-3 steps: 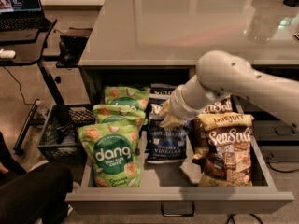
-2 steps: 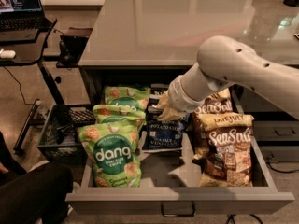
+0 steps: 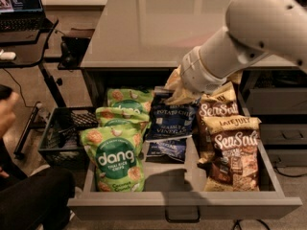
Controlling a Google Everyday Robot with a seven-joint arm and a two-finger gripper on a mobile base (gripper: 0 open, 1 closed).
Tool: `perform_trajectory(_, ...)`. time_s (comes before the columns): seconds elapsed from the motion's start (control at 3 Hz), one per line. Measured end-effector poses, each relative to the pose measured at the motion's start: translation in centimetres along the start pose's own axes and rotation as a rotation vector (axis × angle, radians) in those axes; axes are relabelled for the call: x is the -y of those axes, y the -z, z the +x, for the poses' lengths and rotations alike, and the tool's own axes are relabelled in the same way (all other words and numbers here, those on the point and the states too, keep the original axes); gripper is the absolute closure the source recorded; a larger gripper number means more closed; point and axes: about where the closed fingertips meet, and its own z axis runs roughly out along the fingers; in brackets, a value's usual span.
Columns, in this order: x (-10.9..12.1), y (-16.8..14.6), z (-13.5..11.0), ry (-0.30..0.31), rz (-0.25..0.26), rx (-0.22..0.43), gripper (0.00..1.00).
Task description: Pick blue chip bag from top drawer and place on counter
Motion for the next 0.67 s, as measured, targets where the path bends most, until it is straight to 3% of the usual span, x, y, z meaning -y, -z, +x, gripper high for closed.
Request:
perform_trajectory(0.33, 0.98, 5.2, 0.79, 0.007, 0.042, -0.038, 1.0)
perform_trajectory(0.67, 1.25, 5.7, 0.69, 0.009, 0.047, -0.039, 1.0)
